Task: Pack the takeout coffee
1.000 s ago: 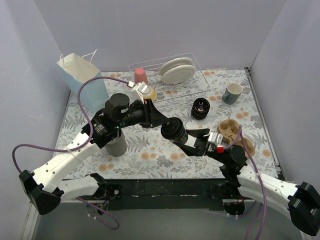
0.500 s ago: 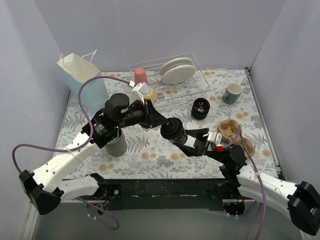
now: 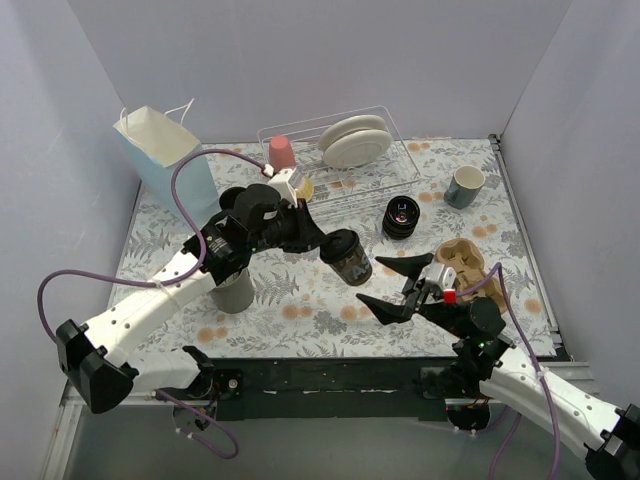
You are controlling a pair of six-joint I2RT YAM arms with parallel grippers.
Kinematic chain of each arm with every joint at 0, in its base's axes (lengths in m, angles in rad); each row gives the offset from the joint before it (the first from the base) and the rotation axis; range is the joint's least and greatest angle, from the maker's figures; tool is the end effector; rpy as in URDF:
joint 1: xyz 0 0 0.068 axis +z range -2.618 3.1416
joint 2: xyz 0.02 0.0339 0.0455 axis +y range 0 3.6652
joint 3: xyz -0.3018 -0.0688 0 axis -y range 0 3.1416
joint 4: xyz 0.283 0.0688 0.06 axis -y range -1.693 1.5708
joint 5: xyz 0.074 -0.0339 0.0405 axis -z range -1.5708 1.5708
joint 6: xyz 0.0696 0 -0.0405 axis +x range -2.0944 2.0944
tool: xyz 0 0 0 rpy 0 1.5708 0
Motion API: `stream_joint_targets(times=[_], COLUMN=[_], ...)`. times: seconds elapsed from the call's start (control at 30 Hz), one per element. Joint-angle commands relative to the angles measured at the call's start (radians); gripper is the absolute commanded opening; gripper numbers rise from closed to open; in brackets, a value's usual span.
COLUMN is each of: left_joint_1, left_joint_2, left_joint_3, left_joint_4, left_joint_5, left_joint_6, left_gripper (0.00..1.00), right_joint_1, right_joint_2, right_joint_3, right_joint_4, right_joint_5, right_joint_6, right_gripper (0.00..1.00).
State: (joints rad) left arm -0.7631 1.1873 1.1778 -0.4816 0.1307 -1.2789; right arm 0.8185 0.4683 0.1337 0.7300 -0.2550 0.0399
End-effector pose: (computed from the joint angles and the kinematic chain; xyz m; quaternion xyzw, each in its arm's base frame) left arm 0.2226 -0.2255 0.3832 -0.1859 0.8362 -0.4666 0.2202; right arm 0.1021 0.1348 0.2679 -0.3066 0.4686 0.4076 0.7213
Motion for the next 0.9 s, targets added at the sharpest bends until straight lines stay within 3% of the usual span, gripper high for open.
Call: stream_joint_targets(times=[0.0, 0.17, 0.37, 0.67, 0.87], left_joint_1=[-0.002, -0.004, -0.008, -0.024, -0.035], left_joint_2=[0.001, 0.032, 0.087, 0.153, 0.201], left_joint_3=[-0.033, -0.032, -0.075, -0.087, -0.087], left_joint_4=[0.018, 0.020, -0.008, -0.047, -0.077], left_joint_5=[-0.066, -0.118, -0.377, -0.633, -0.672], left_joint_6=[0.000, 0.009, 0.004, 0.020, -0.013], left_gripper=[0.00, 0.00, 0.00, 0.00, 0.00], right_joint_1=[-0.001, -0.001, -0.001, -0.001, -0.001], right_joint_2=[-0.083, -0.102, 0.016, 0.112, 0.130], right_joint_3=[0.004, 0.056, 0.199, 0.257, 0.257], right_joint_4=[-0.179, -0.291, -0.532, -0.580, -0.592], right_joint_5=[0.106, 0.227, 0.516, 0.517, 0.551], right_joint_6=[0.006, 0.089, 0.261, 0.347, 0.360], right_gripper=[0.96, 0.96, 0.95, 0.93, 0.93])
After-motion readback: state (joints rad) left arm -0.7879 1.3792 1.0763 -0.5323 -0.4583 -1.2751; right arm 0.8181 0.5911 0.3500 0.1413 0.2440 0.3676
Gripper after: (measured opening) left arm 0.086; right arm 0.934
